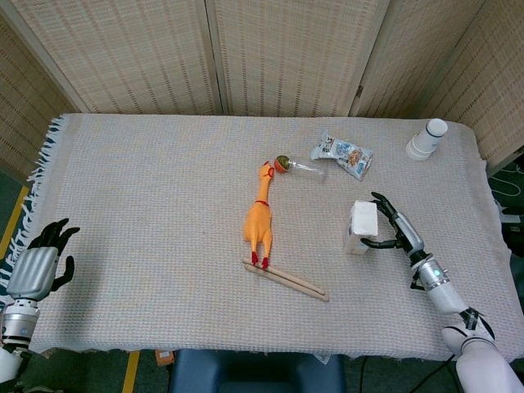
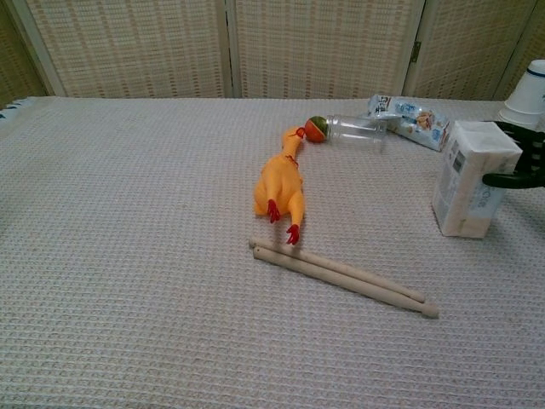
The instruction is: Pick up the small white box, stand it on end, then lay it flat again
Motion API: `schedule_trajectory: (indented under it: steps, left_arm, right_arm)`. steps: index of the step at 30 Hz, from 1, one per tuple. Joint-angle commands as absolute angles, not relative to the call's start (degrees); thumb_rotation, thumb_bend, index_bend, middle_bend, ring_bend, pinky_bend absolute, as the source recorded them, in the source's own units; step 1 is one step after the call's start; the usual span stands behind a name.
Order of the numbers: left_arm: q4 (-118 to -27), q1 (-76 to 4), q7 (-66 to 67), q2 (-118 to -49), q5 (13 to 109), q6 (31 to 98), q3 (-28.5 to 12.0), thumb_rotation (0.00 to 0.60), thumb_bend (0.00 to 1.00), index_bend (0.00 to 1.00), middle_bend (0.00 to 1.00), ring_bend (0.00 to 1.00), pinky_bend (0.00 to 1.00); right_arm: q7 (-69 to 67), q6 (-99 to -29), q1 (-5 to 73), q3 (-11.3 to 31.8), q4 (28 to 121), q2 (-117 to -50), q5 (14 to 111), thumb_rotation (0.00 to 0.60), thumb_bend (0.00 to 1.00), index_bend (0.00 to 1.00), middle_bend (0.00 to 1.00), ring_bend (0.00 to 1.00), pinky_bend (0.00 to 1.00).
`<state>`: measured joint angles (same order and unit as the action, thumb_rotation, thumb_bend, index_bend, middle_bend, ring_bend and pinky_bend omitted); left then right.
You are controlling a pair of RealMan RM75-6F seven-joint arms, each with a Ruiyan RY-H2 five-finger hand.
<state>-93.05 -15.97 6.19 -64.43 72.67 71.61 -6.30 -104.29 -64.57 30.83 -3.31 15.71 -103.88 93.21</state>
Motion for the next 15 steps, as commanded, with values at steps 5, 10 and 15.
schedule_trajectory:
  steps: [5, 10, 15]
  left_arm:
    - [-93.19, -16.01, 6.23, -64.42, 72.81, 71.7, -6.32, 0.6, 0.63, 0.16, 0.0, 0.0, 0.21]
    - [-93.55, -15.9, 6.22, -64.29, 73.05, 72.0, -6.28, 0.6, 0.63, 0.16, 0.0, 0.0, 0.21]
    - [-93.93, -15.77, 6.16, -64.1, 73.26, 72.37, -6.3, 0.6, 0.63, 0.16, 0.0, 0.0, 0.21]
  right_arm:
    - [-104.19, -67.93, 30.84, -5.44, 19.12, -99.42, 95.45, 0.6, 0.04, 0.0, 0.02, 0.0, 0.0]
    - [-97.03, -75.66, 28.72, -2.97, 24.16, -94.76, 93.62, 0.6, 0.04, 0.0, 0.0, 0.0, 0.0]
    - [-78.39, -82.3, 27.06, 1.22, 38.97, -86.77, 90.62, 0.6, 0.04, 0.0, 0.0, 0.0, 0.0]
